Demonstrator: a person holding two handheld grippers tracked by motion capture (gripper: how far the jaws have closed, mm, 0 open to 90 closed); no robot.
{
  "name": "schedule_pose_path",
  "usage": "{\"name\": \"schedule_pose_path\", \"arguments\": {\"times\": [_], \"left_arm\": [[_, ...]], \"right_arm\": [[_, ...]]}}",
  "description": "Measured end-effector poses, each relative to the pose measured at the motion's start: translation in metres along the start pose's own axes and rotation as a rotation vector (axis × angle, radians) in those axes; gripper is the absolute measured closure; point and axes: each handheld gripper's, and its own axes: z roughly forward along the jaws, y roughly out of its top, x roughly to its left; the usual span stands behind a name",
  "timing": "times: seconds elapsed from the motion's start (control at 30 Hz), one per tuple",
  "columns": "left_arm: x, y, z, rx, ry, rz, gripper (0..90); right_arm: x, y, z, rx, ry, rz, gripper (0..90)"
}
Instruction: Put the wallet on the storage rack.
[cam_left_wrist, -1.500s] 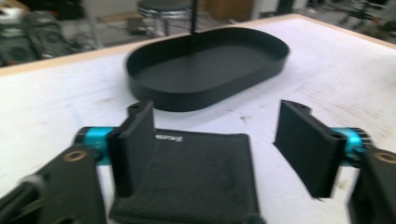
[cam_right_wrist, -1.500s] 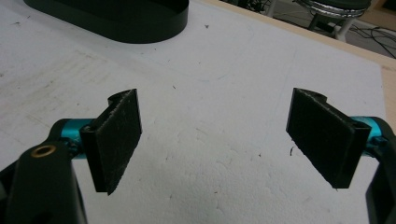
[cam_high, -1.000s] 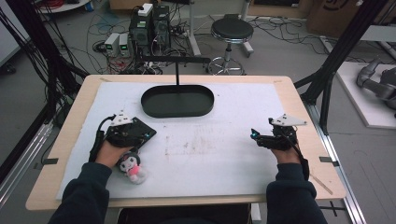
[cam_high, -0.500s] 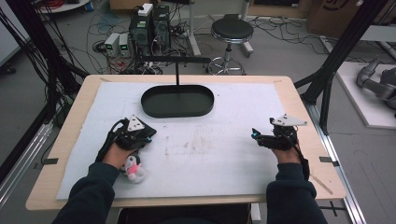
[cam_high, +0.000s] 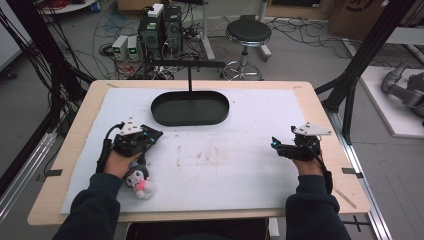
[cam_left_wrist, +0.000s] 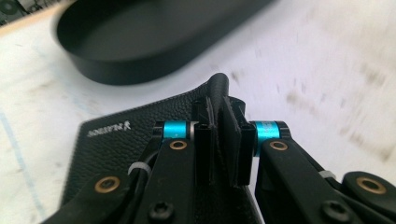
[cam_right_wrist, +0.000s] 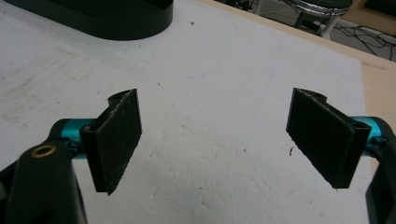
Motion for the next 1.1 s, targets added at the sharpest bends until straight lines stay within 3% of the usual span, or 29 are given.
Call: {"name": "schedule_pose_path", "arguments": {"times": [0.03, 0.07, 0.1, 0.3, 0.43, 0.5, 0.53, 0.57, 0.67, 0.8, 0.9, 0.97, 1.0, 1.1], "left_arm": [[0.008, 0.000, -0.010, -0.049, -0.001, -0.065, 83.1], [0.012, 0.000, -0.015, -0.063, 0.001, -0.094, 83.1], [0.012, 0.000, -0.015, -0.063, 0.001, -0.094, 83.1], [0.033, 0.018, -0.044, -0.144, -0.009, -0.198, 83.8], [0.036, 0.024, -0.051, -0.149, -0.021, -0.215, 83.8], [0.037, 0.026, -0.054, -0.160, -0.045, -0.241, 83.8], [0.037, 0.027, -0.057, -0.195, -0.078, -0.278, 83.8], [0.037, 0.027, -0.057, -0.195, -0.078, -0.278, 83.8], [0.037, 0.028, -0.057, -0.210, -0.155, -0.335, 83.8], [0.037, 0.026, -0.052, -0.195, -0.171, -0.357, 83.8], [0.040, 0.022, -0.045, -0.160, -0.138, -0.369, 83.8], [0.043, 0.019, -0.044, -0.167, -0.082, -0.368, 83.7], [0.043, 0.019, -0.044, -0.167, -0.082, -0.368, 83.7], [0.045, 0.021, -0.047, -0.162, 0.001, -0.343, 83.7]], "right_arm": [[0.000, 0.000, 0.000, 0.002, -0.002, 0.006, 18.3], [0.000, 0.000, -0.001, 0.002, -0.003, 0.009, 18.3], [0.000, 0.000, -0.001, 0.002, -0.004, 0.009, 18.4], [0.000, 0.000, -0.002, -0.003, -0.008, 0.009, 18.3], [0.001, 0.000, -0.003, -0.003, -0.008, 0.010, 18.3], [0.001, 0.000, -0.003, -0.003, -0.009, 0.010, 18.3], [0.000, 0.000, -0.003, -0.001, -0.011, 0.010, 18.3], [0.000, 0.000, -0.003, -0.001, -0.012, 0.011, 18.3], [0.000, -0.001, -0.004, 0.000, -0.014, 0.006, 18.3], [0.001, -0.001, -0.004, 0.003, -0.012, 0.007, 18.3], [0.001, -0.001, -0.004, 0.000, -0.010, 0.006, 18.4], [0.001, -0.001, -0.004, 0.000, -0.010, 0.009, 18.3], [0.001, -0.001, -0.004, 0.000, -0.010, 0.009, 18.3], [0.001, -0.001, -0.003, 0.002, -0.010, 0.009, 18.4]]}}
